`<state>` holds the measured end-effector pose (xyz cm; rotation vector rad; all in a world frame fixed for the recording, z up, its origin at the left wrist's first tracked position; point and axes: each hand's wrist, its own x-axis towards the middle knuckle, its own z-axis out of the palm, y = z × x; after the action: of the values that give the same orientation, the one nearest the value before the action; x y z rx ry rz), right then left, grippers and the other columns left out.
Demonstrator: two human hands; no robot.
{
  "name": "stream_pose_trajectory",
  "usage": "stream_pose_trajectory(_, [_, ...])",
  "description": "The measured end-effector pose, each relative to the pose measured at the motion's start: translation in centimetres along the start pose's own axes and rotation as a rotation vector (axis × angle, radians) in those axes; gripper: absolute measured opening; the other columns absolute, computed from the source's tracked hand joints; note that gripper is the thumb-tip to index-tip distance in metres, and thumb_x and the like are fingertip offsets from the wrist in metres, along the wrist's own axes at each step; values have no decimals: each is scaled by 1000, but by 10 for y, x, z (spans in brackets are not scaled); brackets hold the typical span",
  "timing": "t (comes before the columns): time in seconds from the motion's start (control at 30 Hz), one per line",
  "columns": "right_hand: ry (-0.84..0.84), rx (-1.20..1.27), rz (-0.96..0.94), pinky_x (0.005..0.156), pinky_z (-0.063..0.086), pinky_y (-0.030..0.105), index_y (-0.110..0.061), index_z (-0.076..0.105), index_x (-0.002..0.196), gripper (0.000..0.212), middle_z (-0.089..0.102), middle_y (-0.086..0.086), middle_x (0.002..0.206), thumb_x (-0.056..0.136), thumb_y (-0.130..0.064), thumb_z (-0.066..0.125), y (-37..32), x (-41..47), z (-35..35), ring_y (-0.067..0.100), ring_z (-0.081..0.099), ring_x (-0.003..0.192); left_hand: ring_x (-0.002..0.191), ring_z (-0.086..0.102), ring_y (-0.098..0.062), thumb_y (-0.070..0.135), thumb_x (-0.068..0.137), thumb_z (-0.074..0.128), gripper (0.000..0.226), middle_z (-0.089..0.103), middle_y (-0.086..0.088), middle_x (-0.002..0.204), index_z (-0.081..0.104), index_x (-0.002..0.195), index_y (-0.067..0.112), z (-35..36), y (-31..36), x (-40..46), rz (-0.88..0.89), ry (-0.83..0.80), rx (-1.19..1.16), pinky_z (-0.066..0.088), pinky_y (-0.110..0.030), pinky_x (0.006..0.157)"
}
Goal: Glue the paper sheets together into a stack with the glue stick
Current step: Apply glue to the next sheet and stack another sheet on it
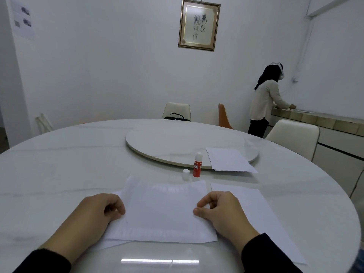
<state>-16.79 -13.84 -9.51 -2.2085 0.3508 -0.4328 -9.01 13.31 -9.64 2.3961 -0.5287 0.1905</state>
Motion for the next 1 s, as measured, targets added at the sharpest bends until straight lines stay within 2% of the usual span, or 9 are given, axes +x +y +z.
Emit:
stream_pose_trajectory(0.33, [28, -65, -73, 47, 37, 5, -29, 64, 60, 22, 50, -11, 59, 69, -21, 83, -1, -2, 2, 4, 45, 54, 67, 52, -3, 12, 84, 63, 32, 58, 9, 72, 60, 64, 36, 6, -3, -4, 108, 29, 109, 35, -9, 60])
stream_pose_trajectory(0.43, [20, -124, -109, 51, 37, 4, -30, 71, 76, 11, 52, -18, 68, 73, -24, 79, 1, -2, 5, -2, 50, 62, 69, 51, -3, 14, 87, 60, 28, 57, 9, 75, 62, 68, 36, 7, -2, -5, 105, 22, 105, 35, -8, 61])
stream_pose_trajectory(0.53, [0, -204, -130, 60, 35, 2, -27, 74, 93, 16, 53, -22, 81, 77, -28, 76, 5, -1, 6, -6, 49, 70, 75, 51, -3, 13, 88, 58, 28, 54, 11, 82, 63, 72, 37, 7, -3, -3, 103, 3, 135, 33, -8, 63])
stream_pose_trajectory(0.67, [9, -374, -95, 79, 38, 15, -29, 70, 96, 24, 46, -11, 96, 76, -40, 74, 3, 0, 5, 5, 46, 87, 92, 44, -9, 20, 89, 55, 24, 49, 10, 95, 63, 84, 42, 6, -2, 0, 101, 6, 297, 42, -21, 80])
stream_pose_trajectory(0.77, [70, -505, -135, 87, 35, 21, -32, 65, 105, 36, 42, -11, 105, 72, -45, 73, -5, 3, 6, 11, 40, 98, 96, 41, -11, 25, 91, 48, 29, 45, 8, 99, 53, 74, 48, 1, 11, 7, 14, -101, 384, 43, -24, 84])
stream_pose_trajectory(0.8, [65, -496, -161, 90, 34, 22, -30, 64, 108, 37, 45, -11, 112, 74, -44, 71, -10, 5, 8, 13, 42, 103, 98, 42, -14, 26, 91, 47, 27, 45, 6, 101, 57, 77, 47, 0, 18, 12, 8, -100, 418, 43, -25, 86])
stream_pose_trajectory(0.87, [2, -472, -203, 99, 33, 28, -24, 60, 119, 39, 47, -7, 128, 84, -40, 60, -20, 10, 18, 17, 43, 117, 107, 45, -22, 26, 91, 45, 21, 48, 0, 111, 63, 100, 32, 10, 33, 26, 50, -14, 451, 44, -33, 92])
stream_pose_trajectory(0.93, [-72, -507, -241, 108, 27, 32, -17, 50, 132, 44, 41, 1, 143, 92, -33, 45, -25, 13, 35, 22, 36, 130, 121, 42, -25, 29, 95, 40, 32, 46, -5, 128, 52, 123, 20, 30, 48, 34, 116, -11, 405, 39, -36, 100])
stream_pose_trajectory(1.0, [-144, -575, -243, 115, 16, 34, -14, 33, 144, 51, 24, 6, 156, 97, -32, 32, -22, 12, 51, 22, 21, 142, 137, 28, -20, 32, 98, 31, 46, 31, -5, 150, 33, 141, 16, 54, 56, 34, 144, -104, 378, 26, -34, 111])
